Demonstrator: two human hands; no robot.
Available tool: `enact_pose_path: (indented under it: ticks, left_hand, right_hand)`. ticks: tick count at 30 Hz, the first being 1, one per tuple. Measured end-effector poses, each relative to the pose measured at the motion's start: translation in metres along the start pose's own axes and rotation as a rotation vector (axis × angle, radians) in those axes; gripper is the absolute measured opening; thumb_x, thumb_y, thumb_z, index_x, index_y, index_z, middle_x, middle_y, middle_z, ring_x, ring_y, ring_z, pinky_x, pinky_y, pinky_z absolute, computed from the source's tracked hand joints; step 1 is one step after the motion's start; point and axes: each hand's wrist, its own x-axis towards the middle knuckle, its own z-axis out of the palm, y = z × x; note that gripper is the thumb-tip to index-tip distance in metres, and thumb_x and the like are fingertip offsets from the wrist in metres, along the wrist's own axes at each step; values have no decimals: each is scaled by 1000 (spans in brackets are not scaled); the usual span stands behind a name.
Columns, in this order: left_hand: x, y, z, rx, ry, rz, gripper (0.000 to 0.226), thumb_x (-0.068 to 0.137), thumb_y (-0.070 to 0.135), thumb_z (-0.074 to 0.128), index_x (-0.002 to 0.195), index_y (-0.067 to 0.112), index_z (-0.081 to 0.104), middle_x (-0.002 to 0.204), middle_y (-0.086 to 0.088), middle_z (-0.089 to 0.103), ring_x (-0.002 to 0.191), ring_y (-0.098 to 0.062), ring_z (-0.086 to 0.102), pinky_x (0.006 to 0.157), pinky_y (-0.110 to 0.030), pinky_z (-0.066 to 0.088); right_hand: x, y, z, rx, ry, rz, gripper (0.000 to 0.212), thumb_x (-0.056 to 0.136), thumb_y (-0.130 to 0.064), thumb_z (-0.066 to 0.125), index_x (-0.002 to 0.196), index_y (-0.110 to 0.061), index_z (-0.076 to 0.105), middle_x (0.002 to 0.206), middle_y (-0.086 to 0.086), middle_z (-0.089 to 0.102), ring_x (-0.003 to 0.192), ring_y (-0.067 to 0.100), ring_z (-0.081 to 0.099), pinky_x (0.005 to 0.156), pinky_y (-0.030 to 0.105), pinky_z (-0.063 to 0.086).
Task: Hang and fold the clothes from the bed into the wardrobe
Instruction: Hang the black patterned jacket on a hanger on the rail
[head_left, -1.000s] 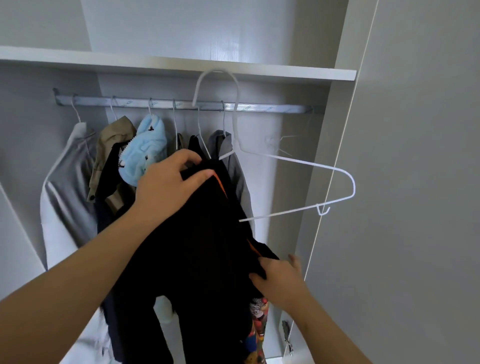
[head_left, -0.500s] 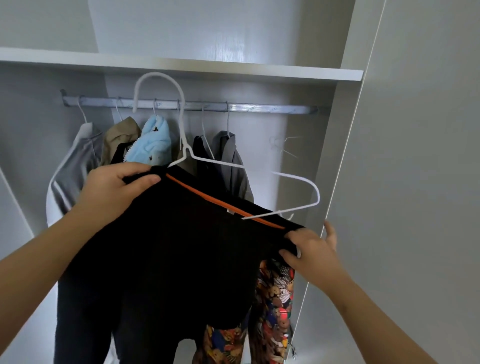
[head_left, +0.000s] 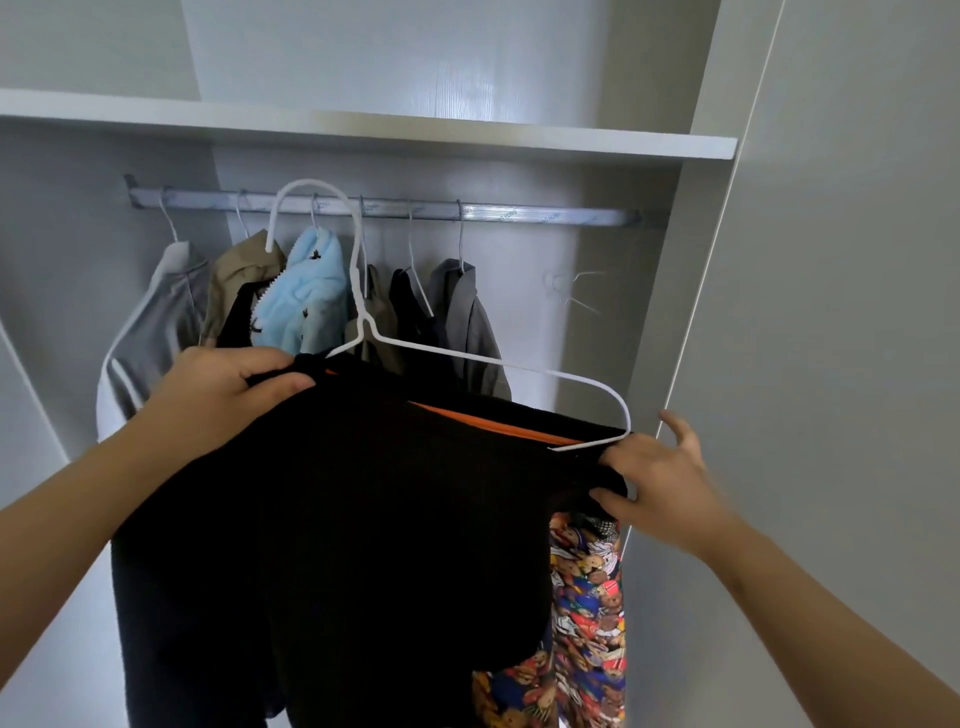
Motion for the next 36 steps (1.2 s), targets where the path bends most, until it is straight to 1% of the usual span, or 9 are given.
enact_pose_path:
  ticks: [5, 11, 14, 19, 21, 24, 27, 30, 36]
  left_hand:
    - [5, -5, -3, 65, -112, 83, 17, 81, 14, 67, 66, 9, 61, 76, 8, 57, 64, 0, 55, 56, -2, 36]
    - [7, -6, -9, 53, -196, 175, 26, 81, 20, 62, 59, 12, 51, 71, 10, 55, 54, 5, 51, 53, -1, 35]
    - [8, -9, -10, -39, -294, 73, 33, 83, 19, 62, 54, 29, 49, 58, 16, 53, 51, 5, 51, 53, -2, 37]
    - [12, -10, -5, -276, -462, -243, 29, 90, 20, 57, 61, 16, 58, 52, 7, 52, 49, -1, 49, 51, -10, 40]
    - [9, -2, -2, -307, -398, -248, 13, 90, 20, 57, 85, 23, 68, 71, 4, 64, 66, -3, 58, 63, -7, 44]
    - [3, 14, 7, -441, -423, -165, 43, 91, 6, 55, 114, 42, 54, 107, 20, 64, 101, 6, 57, 85, -4, 41]
    - [-4, 22, 17, -568, -422, -173, 46, 90, -3, 53, 110, 39, 56, 102, 31, 63, 97, 15, 56, 79, -1, 40]
    - [-7, 21, 21, -594, -407, -217, 37, 90, -1, 53, 99, 33, 65, 89, 16, 69, 85, 4, 61, 76, -8, 45]
    - [2, 24, 19, -731, -714, -329, 34, 88, -2, 53, 81, 23, 75, 81, 1, 72, 76, -10, 68, 69, -18, 52]
  right_hand:
    - [3, 12, -7, -38, 50, -113, 21, 59, -30, 74, 56, -12, 63, 53, -2, 53, 51, 17, 60, 79, 30, 29]
    - [10, 15, -12, 152, 32, -143, 71, 95, -59, 19, 57, -12, 59, 53, -7, 44, 50, 16, 54, 69, 24, 28]
    - [13, 15, -11, 303, -80, -142, 76, 91, -65, 18, 54, -9, 53, 54, -12, 33, 47, 21, 52, 67, 23, 31]
    - [20, 6, -13, 314, -5, -163, 70, 91, -66, 20, 48, -15, 40, 42, -1, 36, 36, 21, 46, 44, 26, 40]
    - [21, 3, -13, 301, 68, -211, 74, 94, -60, 25, 44, -9, 45, 39, 1, 41, 34, 17, 44, 45, 21, 36]
    - [17, -2, -11, 320, 134, -251, 72, 96, -54, 30, 43, -7, 46, 39, 2, 42, 35, 16, 44, 48, 17, 30]
    - [11, -4, -10, 340, 183, -268, 70, 97, -48, 34, 42, -6, 45, 39, 3, 41, 34, 17, 42, 53, 15, 28]
    - [7, -4, -8, 346, 175, -296, 66, 97, -46, 36, 44, -7, 44, 40, 3, 39, 35, 17, 40, 53, 15, 27]
    - [1, 16, -13, 224, 9, -244, 71, 95, -58, 23, 46, -12, 46, 42, -6, 34, 33, 13, 39, 49, 5, 22]
